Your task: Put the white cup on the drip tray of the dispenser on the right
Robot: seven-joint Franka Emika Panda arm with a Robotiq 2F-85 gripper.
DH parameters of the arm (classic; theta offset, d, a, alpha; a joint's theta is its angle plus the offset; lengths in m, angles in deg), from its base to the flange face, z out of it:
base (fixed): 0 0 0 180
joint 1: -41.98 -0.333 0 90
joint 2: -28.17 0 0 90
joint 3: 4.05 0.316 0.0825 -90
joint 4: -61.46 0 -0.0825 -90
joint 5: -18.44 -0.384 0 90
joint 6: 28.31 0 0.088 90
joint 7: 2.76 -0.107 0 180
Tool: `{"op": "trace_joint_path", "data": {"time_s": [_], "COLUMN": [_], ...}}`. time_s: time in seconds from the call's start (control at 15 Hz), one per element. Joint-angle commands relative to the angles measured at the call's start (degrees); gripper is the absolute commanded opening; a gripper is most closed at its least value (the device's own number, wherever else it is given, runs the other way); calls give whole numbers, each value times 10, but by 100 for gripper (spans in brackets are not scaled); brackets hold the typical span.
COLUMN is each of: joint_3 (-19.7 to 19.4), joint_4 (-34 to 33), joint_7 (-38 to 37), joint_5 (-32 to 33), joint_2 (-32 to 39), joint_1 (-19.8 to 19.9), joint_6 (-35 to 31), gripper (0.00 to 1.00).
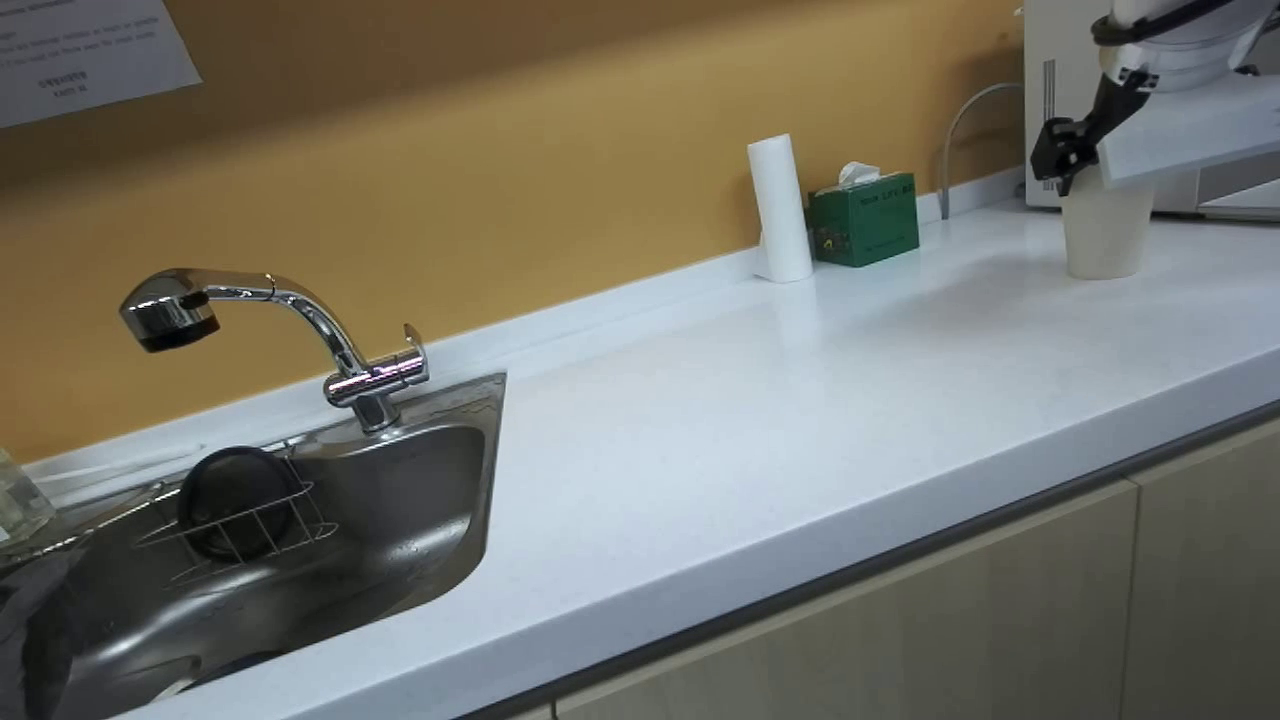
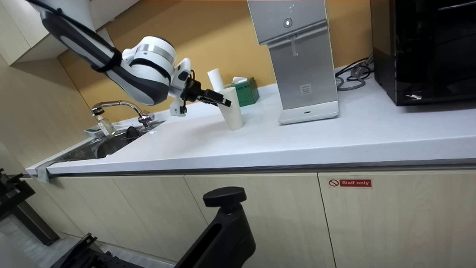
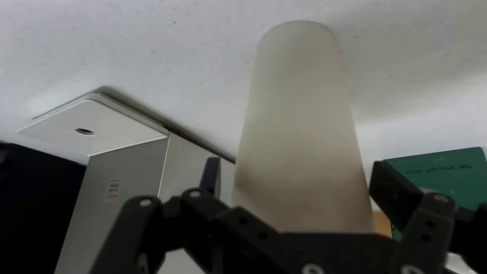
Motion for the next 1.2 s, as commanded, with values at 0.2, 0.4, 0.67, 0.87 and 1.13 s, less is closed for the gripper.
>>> {"op": "trace_joint_path", "data": {"time_s": [0.2, 0.4, 0.67, 0.87, 1.13], "joint_3": [-6, -2, 5, 8, -131], "joint_4": [-57, -60, -34, -5, 53], "joint_7": [-83, -99, -104, -91, -40], "joint_5": [97, 115, 106, 73, -45], "joint_2": [64, 60, 12, -48, -153], "joint_1": [-3, -1, 4, 11, -107], "joint_6": [2, 2, 5, -3, -9], "gripper": [74, 58, 49, 49, 49]}}
